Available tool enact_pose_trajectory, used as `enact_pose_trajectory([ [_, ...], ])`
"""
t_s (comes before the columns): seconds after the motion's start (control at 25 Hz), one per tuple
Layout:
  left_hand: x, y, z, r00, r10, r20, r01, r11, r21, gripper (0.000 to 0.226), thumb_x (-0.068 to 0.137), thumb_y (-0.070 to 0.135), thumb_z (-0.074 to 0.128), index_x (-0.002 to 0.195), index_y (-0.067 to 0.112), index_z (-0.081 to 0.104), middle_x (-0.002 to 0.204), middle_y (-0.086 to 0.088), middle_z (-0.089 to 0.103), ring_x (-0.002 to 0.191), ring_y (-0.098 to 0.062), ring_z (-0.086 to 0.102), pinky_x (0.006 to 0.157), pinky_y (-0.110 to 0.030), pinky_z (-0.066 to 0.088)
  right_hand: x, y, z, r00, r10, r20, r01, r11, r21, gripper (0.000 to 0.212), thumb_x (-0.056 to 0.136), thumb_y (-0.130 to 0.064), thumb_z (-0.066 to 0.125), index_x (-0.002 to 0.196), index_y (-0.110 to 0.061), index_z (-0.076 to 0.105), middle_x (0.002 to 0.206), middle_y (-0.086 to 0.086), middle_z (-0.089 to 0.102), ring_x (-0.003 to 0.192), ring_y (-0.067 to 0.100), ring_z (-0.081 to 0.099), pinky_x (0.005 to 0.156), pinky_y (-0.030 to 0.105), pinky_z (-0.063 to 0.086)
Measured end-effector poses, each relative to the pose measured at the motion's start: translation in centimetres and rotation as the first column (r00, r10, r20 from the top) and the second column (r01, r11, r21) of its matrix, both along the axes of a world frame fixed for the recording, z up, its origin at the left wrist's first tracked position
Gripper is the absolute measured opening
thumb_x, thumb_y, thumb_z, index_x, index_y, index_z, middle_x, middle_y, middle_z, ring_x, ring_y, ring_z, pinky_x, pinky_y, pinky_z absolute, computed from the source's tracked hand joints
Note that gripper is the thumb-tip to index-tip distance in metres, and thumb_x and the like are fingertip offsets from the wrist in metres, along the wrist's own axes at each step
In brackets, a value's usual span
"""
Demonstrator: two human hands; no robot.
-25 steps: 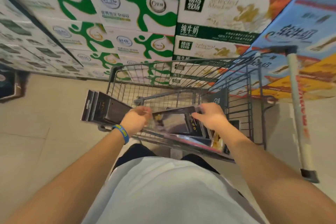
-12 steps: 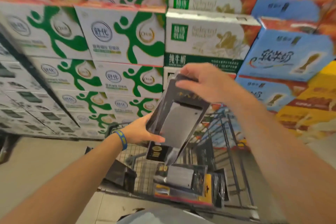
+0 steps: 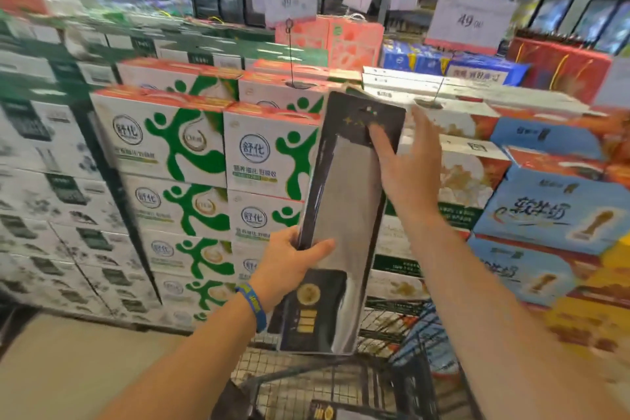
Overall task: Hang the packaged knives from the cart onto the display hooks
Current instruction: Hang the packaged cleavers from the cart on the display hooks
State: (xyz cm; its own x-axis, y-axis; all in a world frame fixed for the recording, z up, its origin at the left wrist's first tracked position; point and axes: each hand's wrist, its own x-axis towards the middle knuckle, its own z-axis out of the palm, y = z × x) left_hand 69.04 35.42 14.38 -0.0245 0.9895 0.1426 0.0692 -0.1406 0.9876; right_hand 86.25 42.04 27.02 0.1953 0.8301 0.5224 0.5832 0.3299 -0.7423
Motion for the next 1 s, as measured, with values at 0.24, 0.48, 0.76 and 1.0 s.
enact_pose_trajectory([
  [0.24,-1.9,0.8,2.0,0.967,0.030,0.253,-0.021,0.999,-0.037,0.025,0.084,0.013,0.076,0.063,0.018,0.064,0.055,0.012,0.067,0.051,0.003,0.064,0.046,-0.008,0.045,-4.7,-5.4,-8.3,0.870,0.106,-0.482,-0.309,0.878,-0.365,0.085,0.049,-0.071,0.088,0.121,-0.039,0.057,0.108,-0.015,0.075,0.103,0.009,0.072,0.087,0.038,0.061],
  [0.48,-1.0,2.8,0.5,0.965,0.021,0.260,0.016,0.990,-0.140,0.062,0.059,0.066,0.076,0.072,0.008,0.058,0.061,0.002,0.059,0.056,-0.015,0.057,0.056,-0.030,0.046,2.2,-6.3,-9.4,0.738,-0.129,-0.662,-0.062,0.964,-0.257,0.055,0.065,-0.044,0.093,0.111,-0.022,0.075,0.102,-0.004,0.080,0.093,0.016,0.077,0.078,0.033,0.062],
  [0.76,8.8,2.1,-1.1,0.887,-0.362,0.288,0.435,0.865,-0.251,0.053,0.065,0.054,0.082,0.098,0.013,0.077,0.090,-0.013,0.077,0.079,-0.033,0.074,0.068,-0.044,0.061,17.3,-19.3,-11.9,0.572,-0.553,-0.606,0.458,0.828,-0.324,0.052,0.059,-0.044,0.096,0.101,-0.021,0.075,0.094,-0.004,0.081,0.088,0.021,0.078,0.078,0.040,0.064],
  [1.0,23.9,-4.9,-2.6,0.795,-0.593,0.128,0.605,0.760,-0.238,0.067,0.061,0.062,0.081,0.100,0.008,0.073,0.093,-0.015,0.075,0.088,-0.048,0.067,0.086,-0.066,0.052,26.3,-33.7,-13.7,0.356,-0.731,-0.583,0.665,0.636,-0.392,0.049,0.067,-0.064,0.084,0.095,-0.025,0.076,0.084,-0.014,0.079,0.075,0.005,0.074,0.067,0.029,0.057],
])
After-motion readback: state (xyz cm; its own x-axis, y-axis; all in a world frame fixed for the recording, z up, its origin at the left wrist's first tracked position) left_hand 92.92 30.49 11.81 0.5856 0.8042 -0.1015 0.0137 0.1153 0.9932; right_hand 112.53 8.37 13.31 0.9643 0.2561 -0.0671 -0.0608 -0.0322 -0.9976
